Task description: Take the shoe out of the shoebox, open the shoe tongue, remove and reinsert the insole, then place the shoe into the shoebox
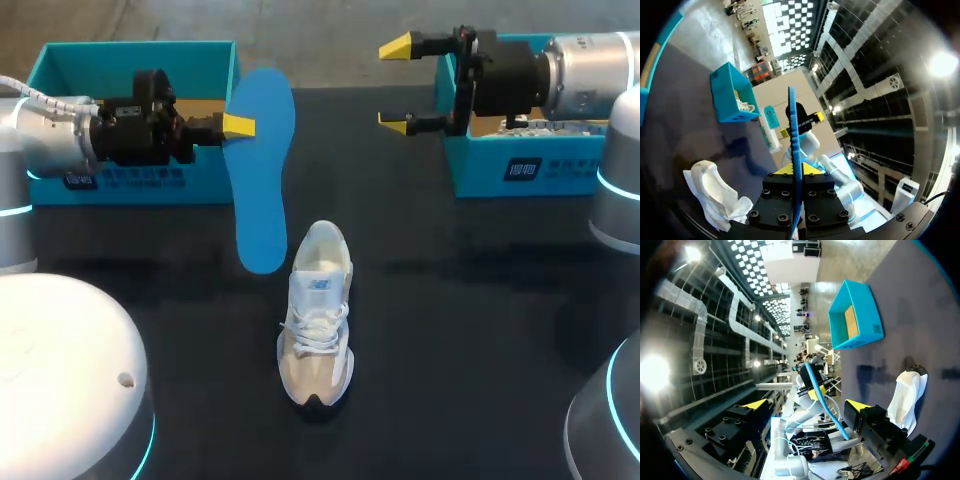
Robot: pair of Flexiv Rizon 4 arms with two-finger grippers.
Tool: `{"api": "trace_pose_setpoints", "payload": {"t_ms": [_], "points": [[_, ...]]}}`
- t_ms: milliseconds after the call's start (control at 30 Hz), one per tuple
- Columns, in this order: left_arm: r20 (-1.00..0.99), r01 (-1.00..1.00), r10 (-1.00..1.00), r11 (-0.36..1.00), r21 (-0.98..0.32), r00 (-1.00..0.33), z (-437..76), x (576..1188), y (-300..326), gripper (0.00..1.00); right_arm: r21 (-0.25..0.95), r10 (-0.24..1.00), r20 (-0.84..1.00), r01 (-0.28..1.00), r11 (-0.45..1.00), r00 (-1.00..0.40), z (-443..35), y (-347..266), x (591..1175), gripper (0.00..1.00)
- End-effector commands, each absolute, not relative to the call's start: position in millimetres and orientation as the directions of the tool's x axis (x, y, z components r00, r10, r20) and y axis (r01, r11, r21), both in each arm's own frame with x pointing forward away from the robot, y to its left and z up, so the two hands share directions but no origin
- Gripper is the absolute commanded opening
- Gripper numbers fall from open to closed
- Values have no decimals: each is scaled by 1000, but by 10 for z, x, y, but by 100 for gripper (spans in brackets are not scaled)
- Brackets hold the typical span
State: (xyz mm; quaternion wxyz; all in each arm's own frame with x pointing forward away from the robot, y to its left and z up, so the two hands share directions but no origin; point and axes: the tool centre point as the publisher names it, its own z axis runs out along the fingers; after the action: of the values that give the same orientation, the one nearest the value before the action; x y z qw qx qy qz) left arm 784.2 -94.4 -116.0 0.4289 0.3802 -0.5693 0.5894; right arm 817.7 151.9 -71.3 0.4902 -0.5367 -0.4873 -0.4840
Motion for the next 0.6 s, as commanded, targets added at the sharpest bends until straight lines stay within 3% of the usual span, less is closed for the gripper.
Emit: {"api": "trace_pose_setpoints", "payload": {"t_ms": [33, 600], "points": [[943, -945, 58, 13, -328, -327, -1177, 7850, -973, 0, -55, 51, 997, 997, -47, 57, -712, 1527, 8172, 100], [995, -996, 57, 20, -87, -86, -1331, 7937, -1070, 0, -55, 51, 997, 997, -47, 57, -712, 1527, 8172, 100]]}}
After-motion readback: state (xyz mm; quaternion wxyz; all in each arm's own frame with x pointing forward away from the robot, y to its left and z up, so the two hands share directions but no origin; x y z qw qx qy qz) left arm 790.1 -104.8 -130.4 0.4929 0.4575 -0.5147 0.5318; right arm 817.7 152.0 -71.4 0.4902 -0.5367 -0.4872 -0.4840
